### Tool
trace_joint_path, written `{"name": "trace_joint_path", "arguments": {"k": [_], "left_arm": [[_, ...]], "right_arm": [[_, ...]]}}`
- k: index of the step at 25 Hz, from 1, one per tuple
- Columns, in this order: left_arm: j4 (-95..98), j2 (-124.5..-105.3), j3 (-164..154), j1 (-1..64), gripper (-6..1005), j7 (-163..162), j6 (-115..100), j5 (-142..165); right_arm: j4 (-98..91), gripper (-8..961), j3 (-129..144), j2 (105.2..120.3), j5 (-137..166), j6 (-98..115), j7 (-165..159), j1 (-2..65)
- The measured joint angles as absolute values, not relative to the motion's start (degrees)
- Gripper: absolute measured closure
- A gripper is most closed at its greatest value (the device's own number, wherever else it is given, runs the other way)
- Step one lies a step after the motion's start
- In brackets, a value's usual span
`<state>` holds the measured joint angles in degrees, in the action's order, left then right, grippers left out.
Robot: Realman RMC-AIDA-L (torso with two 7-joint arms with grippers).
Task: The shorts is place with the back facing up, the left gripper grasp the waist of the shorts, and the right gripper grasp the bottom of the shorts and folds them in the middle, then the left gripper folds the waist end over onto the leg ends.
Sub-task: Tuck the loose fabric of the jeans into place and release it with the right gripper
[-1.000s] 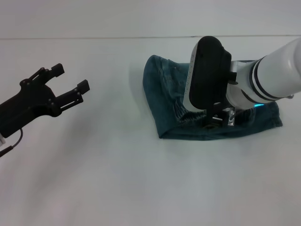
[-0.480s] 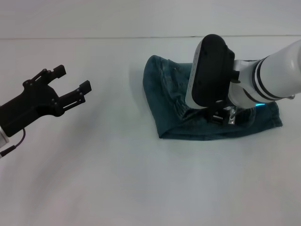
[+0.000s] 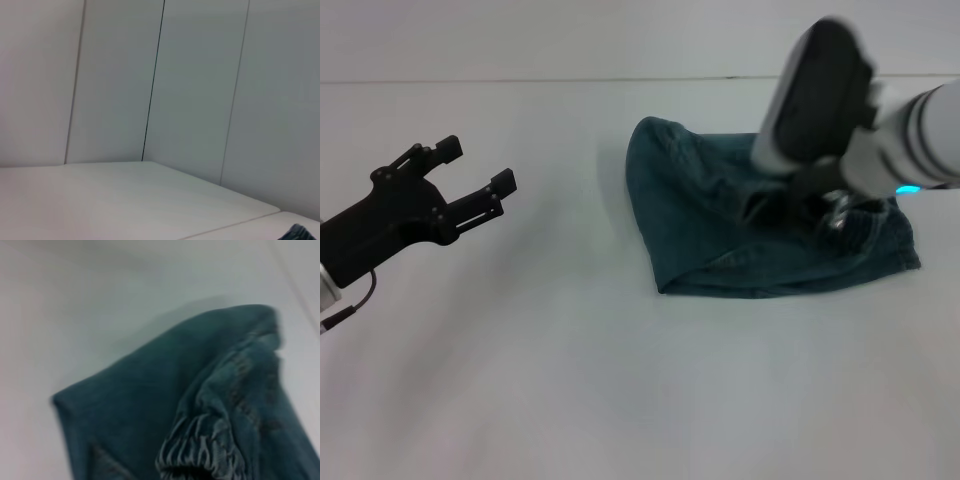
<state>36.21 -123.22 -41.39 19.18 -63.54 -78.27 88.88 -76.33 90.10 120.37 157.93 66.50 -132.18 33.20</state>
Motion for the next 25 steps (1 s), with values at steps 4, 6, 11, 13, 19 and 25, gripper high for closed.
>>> {"name": "trace_joint_path", "arguments": {"k": [4,6,11,13,19,25], "left_arm": [[36.21,-123.21,-41.39,19.42,94,-63.63,-78.40,88.88],[36.24,-123.14,-41.39,19.72,95,-63.91,-78.50,88.88],[36.52,-122.99,-41.53,20.17,96,-64.21,-78.70,88.85],[36.63,-122.95,-41.65,20.26,96,-64.23,-78.76,88.85],[36.94,-122.89,-41.98,20.16,97,-64.25,-79.61,88.85],[37.29,-122.79,-41.83,19.97,98,-64.33,-79.76,88.85]], "right_arm": [[-76.73,855,82.99,120.21,155.15,66.05,-132.20,31.82],[-76.73,855,80.35,120.18,153.79,65.48,-132.20,31.06],[-75.23,856,74.64,120.15,149.44,64.18,-132.25,29.41],[-73.79,856,73.16,120.11,147.96,63.50,-132.38,28.90],[-67.05,856,65.38,120.03,144.13,60.93,-132.24,28.49],[-67.83,749,55.14,119.55,133.20,64.16,-125.16,24.63]]}}
